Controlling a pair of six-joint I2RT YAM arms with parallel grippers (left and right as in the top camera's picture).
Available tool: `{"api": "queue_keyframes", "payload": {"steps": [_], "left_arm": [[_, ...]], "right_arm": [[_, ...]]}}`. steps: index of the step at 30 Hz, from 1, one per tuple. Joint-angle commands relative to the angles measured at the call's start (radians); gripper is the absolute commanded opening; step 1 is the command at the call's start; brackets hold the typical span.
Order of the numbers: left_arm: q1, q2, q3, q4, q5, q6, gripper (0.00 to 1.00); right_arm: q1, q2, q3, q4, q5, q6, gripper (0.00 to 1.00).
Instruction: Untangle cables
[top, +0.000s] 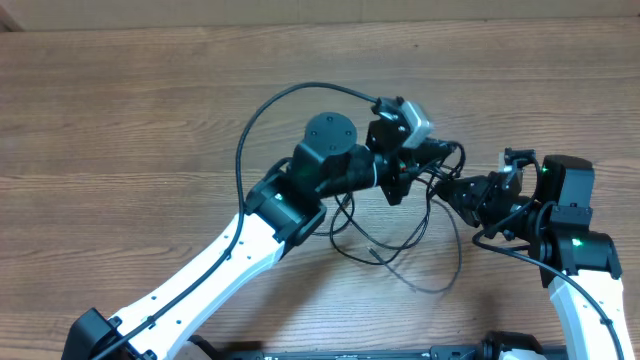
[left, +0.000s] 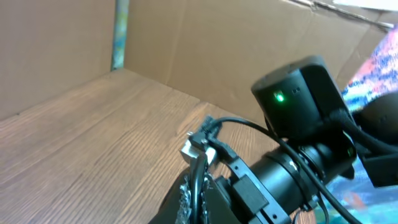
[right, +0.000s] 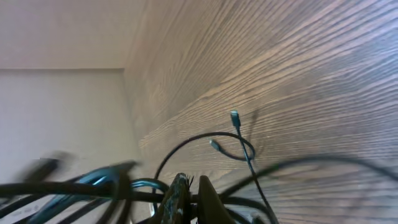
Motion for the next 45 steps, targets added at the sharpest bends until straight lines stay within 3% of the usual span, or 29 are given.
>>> {"api": "queue_keyframes", "payload": {"steps": [1, 5, 11, 16, 20, 22, 29, 42, 44, 45], "left_arm": [[0.034, -0.025, 0.040, 0.024, 0.011, -0.060, 0.04], [0.075, -0.025, 0.040, 0.024, 0.023, -0.130, 0.04], [0.100, -0.025, 0.040, -0.014, 0.090, -0.133, 0.04], [0.100, -0.025, 0.040, -0.105, 0.089, -0.087, 0.04], [0.103, -0.025, 0.040, -0.106, 0.085, -0.087, 0.04], [0.103, -0.025, 0.040, -0.119, 0.085, -0.088, 0.04], [0.095, -0.025, 0.040, -0.145, 0.086, -0.111, 0.04], [-0.013, -0.025, 0.040, -0.137, 0.098, -0.134, 0.04], [-0.013, -0.025, 0.040, -0.119, 0.122, -0.140, 0.04], [-0.013, -0.025, 0.040, -0.109, 0.123, -0.161, 0.04]], "right_arm": [[0.011, 0.002, -0.010, -0.011, 0.032, -0.021, 0.04], [0.011, 0.002, -0.010, -0.014, 0.036, -0.036, 0.04], [0.011, 0.002, -0.010, -0.011, 0.013, -0.035, 0.05], [0.011, 0.002, -0.010, 0.106, -0.277, 0.035, 0.31], [0.011, 0.002, -0.010, 0.143, -0.374, 0.067, 0.66], [0.011, 0.002, -0.010, 0.171, -0.373, 0.117, 0.71], [0.011, 0.002, -0.010, 0.320, -0.287, 0.328, 0.71], [0.011, 0.003, -0.010, 0.322, -0.140, 0.333, 0.66], [0.011, 0.003, -0.010, 0.314, -0.132, 0.325, 0.55], [0.011, 0.005, -0.010, 0.312, -0.133, 0.325, 0.36]]}}
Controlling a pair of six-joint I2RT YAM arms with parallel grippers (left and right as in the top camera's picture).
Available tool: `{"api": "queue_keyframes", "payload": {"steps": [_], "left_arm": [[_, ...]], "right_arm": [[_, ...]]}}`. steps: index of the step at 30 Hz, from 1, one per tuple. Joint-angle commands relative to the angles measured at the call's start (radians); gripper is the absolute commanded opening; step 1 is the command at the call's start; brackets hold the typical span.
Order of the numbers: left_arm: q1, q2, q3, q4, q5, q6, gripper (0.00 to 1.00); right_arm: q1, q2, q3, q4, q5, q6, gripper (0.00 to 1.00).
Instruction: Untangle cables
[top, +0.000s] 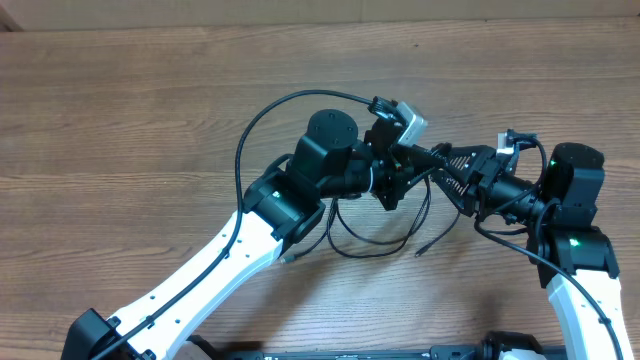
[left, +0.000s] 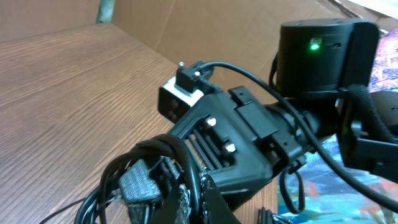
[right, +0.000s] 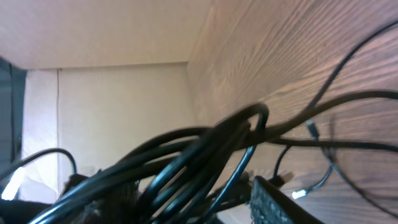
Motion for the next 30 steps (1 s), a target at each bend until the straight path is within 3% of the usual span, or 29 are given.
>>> {"api": "queue_keyframes", "payload": {"steps": [1, 3, 5, 13, 18, 23, 30], "left_arm": [[-0.021, -0.025, 0.029, 0.032, 0.066, -0.043, 0.04], [-0.021, -0.025, 0.029, 0.034, 0.061, -0.042, 0.04], [-0.021, -0.025, 0.029, 0.030, 0.058, -0.042, 0.04], [0.063, -0.025, 0.029, -0.022, 0.070, -0.103, 0.04], [0.148, -0.025, 0.029, -0.183, 0.156, -0.102, 0.04], [0.167, -0.025, 0.029, -0.240, 0.163, -0.062, 0.04], [0.171, -0.025, 0.029, -0.417, -0.109, -0.037, 0.04]], "right_arm": [[0.005, 0.005, 0.002, -0.003, 0.041, -0.002, 0.23], [0.005, 0.007, 0.002, -0.004, 0.040, -0.002, 0.08], [0.005, 0.007, 0.002, -0.007, 0.039, -0.002, 0.04], [-0.033, 0.007, 0.002, -0.014, 0.018, -0.028, 0.04], [-0.170, 0.007, 0.002, -0.014, -0.072, -0.028, 0.04], [-0.278, 0.007, 0.002, -0.014, -0.175, -0.028, 0.04], [-0.344, 0.007, 0.002, -0.013, -0.256, -0.029, 0.04]]}}
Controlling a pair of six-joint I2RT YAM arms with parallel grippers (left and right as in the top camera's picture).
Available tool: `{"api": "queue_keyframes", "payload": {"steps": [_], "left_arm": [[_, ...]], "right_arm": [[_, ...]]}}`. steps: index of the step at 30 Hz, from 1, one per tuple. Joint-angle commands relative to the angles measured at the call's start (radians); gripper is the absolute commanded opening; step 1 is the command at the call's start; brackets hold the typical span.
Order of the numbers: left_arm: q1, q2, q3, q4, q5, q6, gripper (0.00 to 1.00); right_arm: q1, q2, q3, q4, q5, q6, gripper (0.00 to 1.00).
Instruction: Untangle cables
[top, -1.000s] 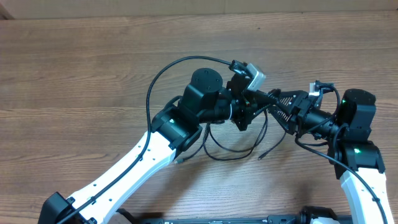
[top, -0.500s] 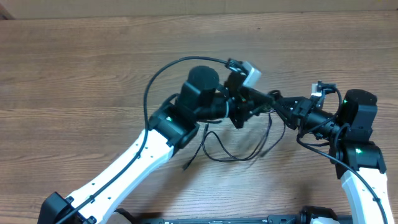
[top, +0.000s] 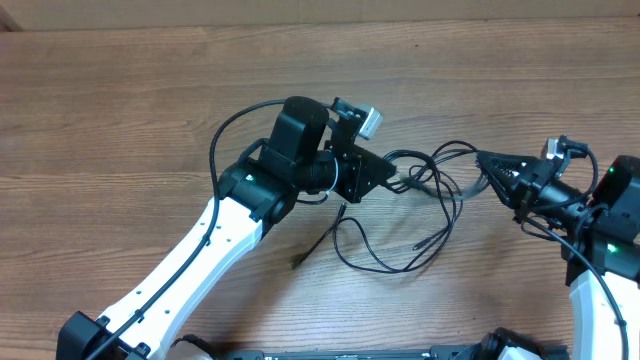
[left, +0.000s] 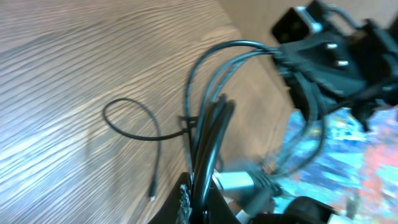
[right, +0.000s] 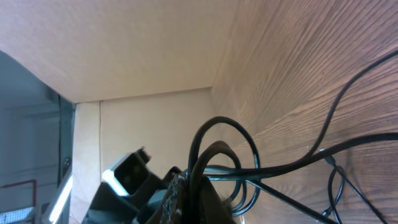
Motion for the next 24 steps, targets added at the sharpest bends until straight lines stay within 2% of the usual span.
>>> {"api": "queue_keyframes", "payload": {"steps": [1, 6, 8, 11, 13, 15, 19, 21, 24], "left_arm": [[0.017, -0.022, 0.019, -0.070, -0.199, 0.023, 0.04], [0.017, -0.022, 0.019, -0.039, -0.143, 0.023, 0.04], [0.017, -0.022, 0.019, -0.014, -0.111, 0.023, 0.04], [0.018, -0.023, 0.019, 0.018, -0.065, 0.023, 0.04], [0.018, -0.023, 0.019, 0.034, -0.047, 0.023, 0.04], [0.018, -0.023, 0.019, 0.077, 0.013, 0.022, 0.04], [0.018, -0.023, 0.019, 0.194, 0.121, 0.020, 0.04], [0.018, -0.024, 0.019, 0.320, 0.209, -0.026, 0.04], [0.018, -0.024, 0.019, 0.502, 0.230, -0.140, 0.04]], "right_arm": [[-0.035, 0.001, 0.002, 0.011, -0.038, -0.012, 0.04], [-0.035, 0.001, 0.002, 0.010, -0.046, -0.036, 0.06], [-0.035, 0.001, 0.002, 0.010, -0.046, -0.042, 0.19], [-0.035, 0.001, 0.002, 0.010, -0.046, -0.042, 0.50], [-0.035, 0.001, 0.002, 0.010, -0.047, -0.047, 0.67], [-0.035, 0.001, 0.002, -0.001, -0.057, -0.094, 0.77], [-0.034, 0.001, 0.002, -0.049, -0.056, -0.149, 0.85], [-0.024, 0.001, 0.002, -0.082, -0.056, -0.193, 0.86], [0.014, 0.001, 0.002, -0.098, -0.055, -0.245, 0.86]]}}
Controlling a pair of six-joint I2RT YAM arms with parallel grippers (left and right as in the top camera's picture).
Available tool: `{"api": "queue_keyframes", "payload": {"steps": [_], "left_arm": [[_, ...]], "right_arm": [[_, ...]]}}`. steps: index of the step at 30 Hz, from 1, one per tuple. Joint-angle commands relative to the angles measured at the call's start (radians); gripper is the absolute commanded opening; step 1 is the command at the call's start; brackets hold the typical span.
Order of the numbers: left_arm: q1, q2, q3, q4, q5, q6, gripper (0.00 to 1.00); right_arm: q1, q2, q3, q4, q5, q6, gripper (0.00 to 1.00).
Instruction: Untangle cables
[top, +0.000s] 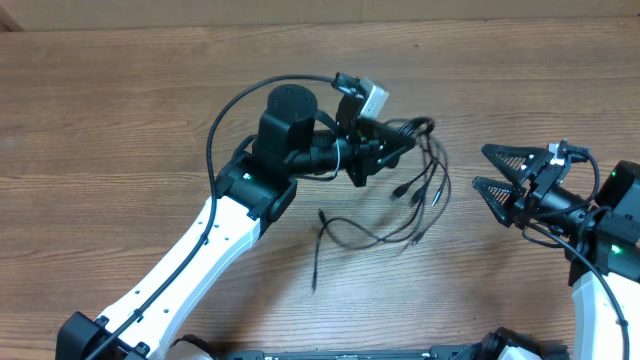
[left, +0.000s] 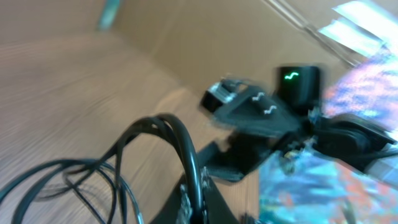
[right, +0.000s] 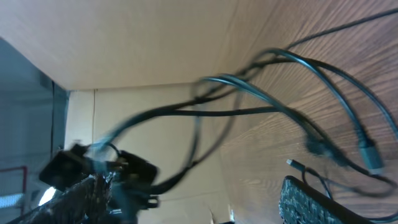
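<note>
A bundle of thin black cables hangs from my left gripper, which is shut on a thick loop of it above the table's middle. Loose ends with small plugs trail down onto the wood. My right gripper stands open at the right, apart from the bundle, with nothing between its fingers. The right wrist view shows the cables hanging in front of it, blurred.
The wooden table is ringed by cardboard walls at the back. My left arm crosses the table from the lower left. The right arm stands at the right edge.
My right gripper has let go of the cables and now stands open, apart from them. The left gripper, still shut on the bundle, has moved a little up and right; the strands hang loose.
Both grippers were first close together at the table's middle, each shut on the tangle. They stayed close, then stood apart with cables stretched between them. Now only the left one holds the bundle, and the right one is open.
</note>
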Motion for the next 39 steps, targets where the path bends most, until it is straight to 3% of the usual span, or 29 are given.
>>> {"api": "queue_keyframes", "payload": {"steps": [1, 6, 11, 16, 19, 24, 26, 28, 32, 36, 39], "left_arm": [[0.005, -0.023, 0.017, 0.121, 0.088, -0.115, 0.04], [0.003, -0.023, 0.017, 0.272, 0.182, -0.251, 0.04], [-0.046, -0.023, 0.017, 0.274, 0.386, -0.259, 0.04], [-0.082, -0.023, 0.017, 0.289, 0.480, -0.259, 0.04], [-0.071, -0.023, 0.017, 0.331, 0.476, -0.259, 0.04], [-0.012, -0.023, 0.017, 0.350, 0.369, -0.266, 0.04], [0.015, -0.023, 0.017, 0.323, 0.337, -0.266, 0.04], [0.049, -0.023, 0.017, 0.264, 0.306, -0.266, 0.04], [0.102, -0.023, 0.017, 0.108, 0.210, -0.249, 0.04], [0.151, -0.023, 0.017, -0.091, 0.036, -0.081, 0.04], [0.201, -0.023, 0.017, -0.267, -0.191, 0.036, 0.06]], "right_arm": [[0.043, -0.001, 0.003, -0.004, -0.008, -0.085, 0.86], [0.117, -0.001, 0.003, -0.005, 0.108, -0.085, 0.86], [0.124, 0.000, 0.003, -0.005, 0.269, -0.085, 0.86], [0.124, 0.002, 0.003, -0.064, 0.469, -0.086, 0.87], [0.124, 0.013, 0.003, -0.122, 0.480, -0.111, 0.88], [0.124, 0.018, 0.003, -0.237, 0.460, -0.189, 0.86], [0.122, 0.018, 0.003, -0.235, 0.333, -0.189, 0.83], [0.122, 0.018, 0.003, -0.212, 0.235, -0.188, 0.80], [0.122, 0.018, 0.003, -0.205, 0.225, -0.190, 0.80], [0.122, 0.018, 0.003, -0.206, 0.225, -0.221, 0.81], [0.122, 0.018, 0.003, -0.214, 0.225, -0.250, 0.82]]}}
